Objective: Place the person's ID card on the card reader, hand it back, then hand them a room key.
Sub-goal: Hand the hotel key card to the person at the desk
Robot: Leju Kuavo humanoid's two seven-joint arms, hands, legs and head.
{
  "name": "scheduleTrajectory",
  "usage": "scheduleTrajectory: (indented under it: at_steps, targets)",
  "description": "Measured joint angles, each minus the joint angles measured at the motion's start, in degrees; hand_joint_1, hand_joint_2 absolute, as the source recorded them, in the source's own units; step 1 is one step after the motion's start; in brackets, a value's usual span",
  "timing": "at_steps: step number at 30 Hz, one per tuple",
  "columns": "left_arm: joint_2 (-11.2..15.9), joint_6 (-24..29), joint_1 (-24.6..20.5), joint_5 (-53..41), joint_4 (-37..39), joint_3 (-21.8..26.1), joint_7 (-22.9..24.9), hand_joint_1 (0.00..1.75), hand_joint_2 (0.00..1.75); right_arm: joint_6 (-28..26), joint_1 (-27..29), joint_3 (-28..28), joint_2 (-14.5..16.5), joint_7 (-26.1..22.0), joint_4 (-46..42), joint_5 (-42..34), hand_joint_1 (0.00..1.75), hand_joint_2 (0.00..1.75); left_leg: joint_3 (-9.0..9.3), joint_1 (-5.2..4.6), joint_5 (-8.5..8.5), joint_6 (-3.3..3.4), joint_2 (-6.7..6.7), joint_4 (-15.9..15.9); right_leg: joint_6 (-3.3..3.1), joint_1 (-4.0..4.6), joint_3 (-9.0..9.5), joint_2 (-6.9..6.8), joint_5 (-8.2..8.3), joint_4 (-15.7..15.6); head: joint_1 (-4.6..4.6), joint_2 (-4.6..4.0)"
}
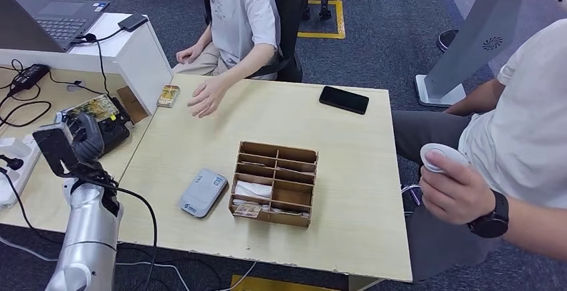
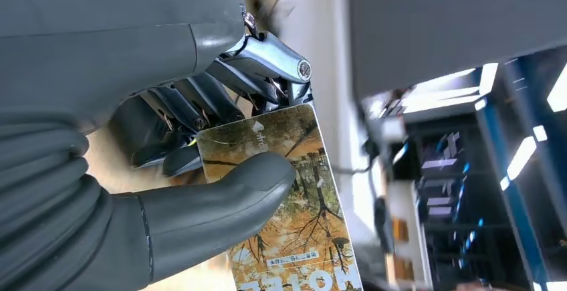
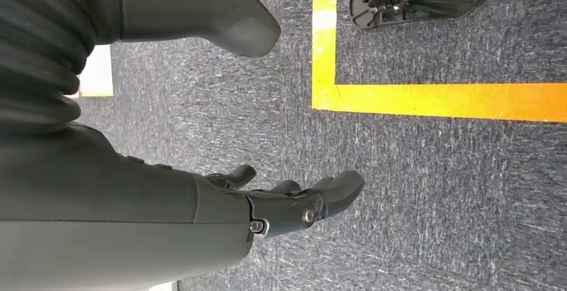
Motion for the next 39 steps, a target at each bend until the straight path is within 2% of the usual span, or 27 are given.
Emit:
scheduleTrajectory:
  at_steps: [4,7,13,20,28,32,39]
  targets:
    - [0.84,12.3,0.55,-16.78,-1.32,-1.41,-3.42,1.75,1.75,0.21,-0.13,0.13,-0.01,-0.28,0.0,0.79,0.0,1.75,0.0,0.0,0.0,0.0,0.0,0.0,0.0,0.0,-0.02,0.0,0.0,0.0,-0.01,0.0]
    - [1.54,17.67,0.95,-24.9,-1.91,-3.17,-4.05,1.75,1.75,0.45,-0.22,0.26,-0.01,-0.28,0.0,0.88,0.0,1.75,0.0,0.01,0.0,0.0,0.0,0.0,0.0,0.01,-0.02,0.0,0.0,0.0,-0.01,0.0]
    - [2.05,18.97,1.38,-26.84,-2.34,-4.61,-4.11,1.75,1.75,0.74,-0.3,0.5,-0.01,-0.28,0.0,0.92,0.0,1.75,0.0,0.01,0.0,0.0,0.02,0.0,-0.02,0.01,-0.03,0.03,0.01,0.01,-0.01,0.0]
    - [2.11,22.62,1.29,-44.04,-2.45,-5.44,-3.42,1.75,1.75,0.74,-0.41,0.93,-0.01,-0.2,0.0,2.11,0.0,1.75,0.0,0.0,0.0,0.0,0.02,0.0,-0.02,0.0,-0.05,0.06,0.02,0.0,0.0,0.0]
    - [1.62,22.68,-0.92,-48.39,-2.24,-5.38,-3.6,1.75,1.75,0.67,-0.44,1.07,-0.01,-0.05,0.0,2.87,0.0,1.75,-0.01,0.01,0.0,0.0,0.02,0.01,-0.05,0.01,-0.07,0.06,0.05,0.0,-0.01,0.0]
    - [1.44,22.68,-1.95,-48.7,-1.51,-5.37,-3.65,0.0,1.75,0.67,-0.45,1.1,-0.01,-0.07,0.0,2.91,0.0,1.75,-0.01,0.01,0.0,-0.01,0.03,0.01,-0.06,0.01,-0.08,0.07,0.05,0.0,-0.01,0.0]
    - [1.26,22.7,-3.67,-44.1,0.15,-5.37,-2.79,0.0,1.75,0.66,-0.48,1.1,-0.01,-0.24,0.0,2.98,0.0,1.75,-0.02,0.01,0.0,-0.01,0.03,0.01,-0.06,0.01,-0.08,0.07,0.05,0.0,0.0,0.0]
